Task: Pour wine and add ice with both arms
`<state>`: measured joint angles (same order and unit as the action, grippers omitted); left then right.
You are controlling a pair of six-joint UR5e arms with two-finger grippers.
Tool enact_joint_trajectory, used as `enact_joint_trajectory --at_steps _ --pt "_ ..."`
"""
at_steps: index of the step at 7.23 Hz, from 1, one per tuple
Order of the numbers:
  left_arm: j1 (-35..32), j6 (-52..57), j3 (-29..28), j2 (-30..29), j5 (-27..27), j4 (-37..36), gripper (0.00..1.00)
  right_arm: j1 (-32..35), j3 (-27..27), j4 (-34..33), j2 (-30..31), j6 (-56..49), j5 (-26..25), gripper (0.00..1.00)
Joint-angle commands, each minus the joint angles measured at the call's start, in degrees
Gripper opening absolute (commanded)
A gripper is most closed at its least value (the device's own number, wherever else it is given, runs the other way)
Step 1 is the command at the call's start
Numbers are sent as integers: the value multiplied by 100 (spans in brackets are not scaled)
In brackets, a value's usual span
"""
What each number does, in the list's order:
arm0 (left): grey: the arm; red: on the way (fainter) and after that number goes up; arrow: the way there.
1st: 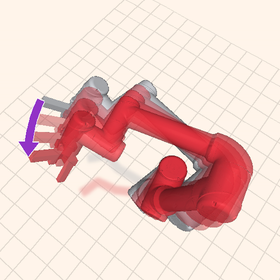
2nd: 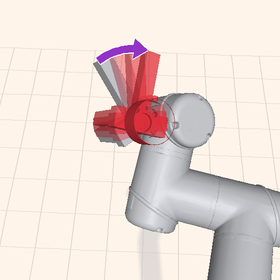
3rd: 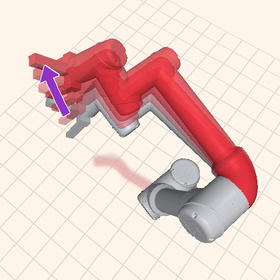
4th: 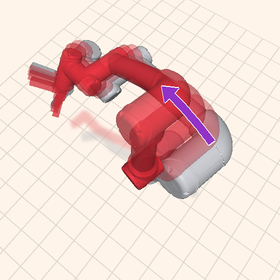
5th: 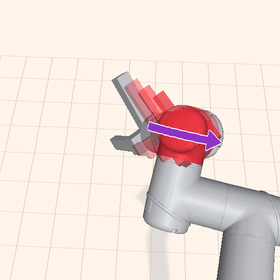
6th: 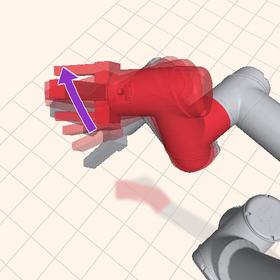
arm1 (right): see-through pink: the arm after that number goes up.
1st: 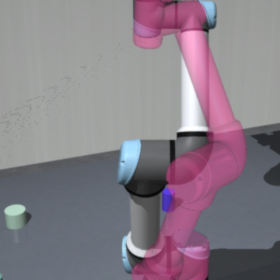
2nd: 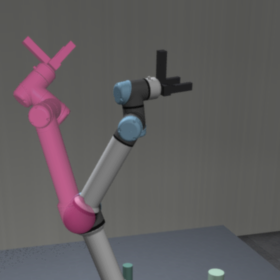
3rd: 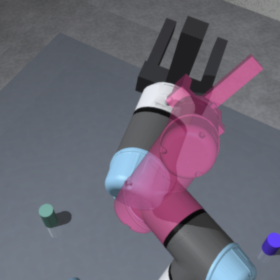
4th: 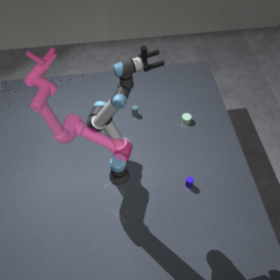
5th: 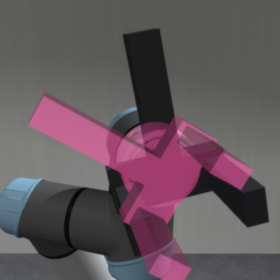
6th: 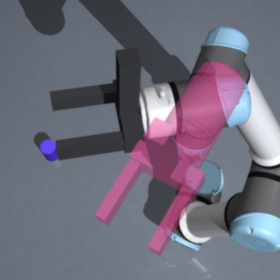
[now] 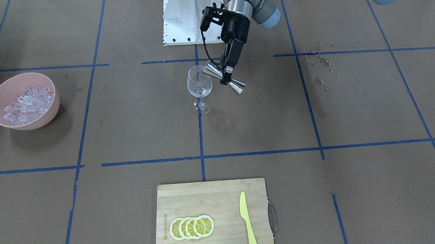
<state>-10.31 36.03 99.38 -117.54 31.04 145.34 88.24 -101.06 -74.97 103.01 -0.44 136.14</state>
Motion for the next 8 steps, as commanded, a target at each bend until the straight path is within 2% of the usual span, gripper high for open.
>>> enact_joint_trajectory --at_steps 1,5,8 --pt "2 745 -7 -41 -19 3 0 0 16 0 0 0 0 100" --pt "20 1931 19 -199 -89 3 0 9 77 0 0 0 -9 100" --pt "29 1987 -51 -182 -81 29 0 26 77 0 9 0 -9 100"
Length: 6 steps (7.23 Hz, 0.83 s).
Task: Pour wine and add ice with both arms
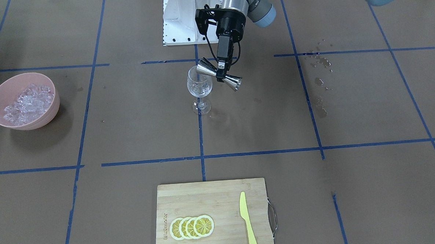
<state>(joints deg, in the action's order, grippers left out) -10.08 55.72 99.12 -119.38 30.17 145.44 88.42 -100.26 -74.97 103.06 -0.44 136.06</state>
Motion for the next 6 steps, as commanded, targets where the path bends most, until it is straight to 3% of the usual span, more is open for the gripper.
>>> enact_joint_trajectory --at_steps 1,4,6 --pt "41 -26 -7 2 7 185 0 8 -2 0 -5 0 0 100" --pt "-11 -165 45 55 303 1231 0 8 -2 0 -31 17 0 100" --pt "-116 -1303 46 212 673 1399 0 8 -2 0 -40 35 8 100"
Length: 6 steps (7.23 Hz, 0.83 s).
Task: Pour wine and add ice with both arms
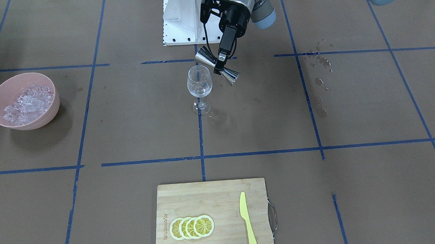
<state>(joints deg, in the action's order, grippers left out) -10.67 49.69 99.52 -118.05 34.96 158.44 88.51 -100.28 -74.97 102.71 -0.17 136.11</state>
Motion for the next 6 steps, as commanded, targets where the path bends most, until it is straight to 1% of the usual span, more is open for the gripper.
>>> enact_joint_trajectory --at_steps 1,2,3,4,5,6 --pt "-102 -1942 15 219 587 108 0 0 0 0 -5 51 21 100" --pt "-207 -2964 93 447 1035 125 0 0 0 0 -5 52 21 100" --pt "-408 -3748 477 954 1700 238 0 0 0 0 -5 60 29 100" --pt "-610 -4470 690 1629 2307 779 0 0 0 0 -5 61 38 100" --pt "-708 -4999 692 2254 2575 1646 0 0 -9 9 -5 52 47 100" --pt "-761 -5474 727 2469 2534 1863 0 0 -18 9 -5 52 47 100"
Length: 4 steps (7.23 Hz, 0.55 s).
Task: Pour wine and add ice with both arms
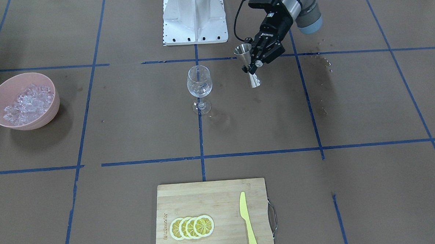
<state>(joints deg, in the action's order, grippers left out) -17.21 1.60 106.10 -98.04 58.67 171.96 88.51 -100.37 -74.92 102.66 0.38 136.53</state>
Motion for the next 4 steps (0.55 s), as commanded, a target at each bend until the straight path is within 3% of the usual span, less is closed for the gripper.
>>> enact_joint_trajectory --at_steps 1,4 --pt "-133 -1549 -53 557 128 513 0 0 -18 3 -26 -3 5 100" --pt "-142 -2775 -124 1328 -83 513 0 0 -18 3 -53 6 -4 100"
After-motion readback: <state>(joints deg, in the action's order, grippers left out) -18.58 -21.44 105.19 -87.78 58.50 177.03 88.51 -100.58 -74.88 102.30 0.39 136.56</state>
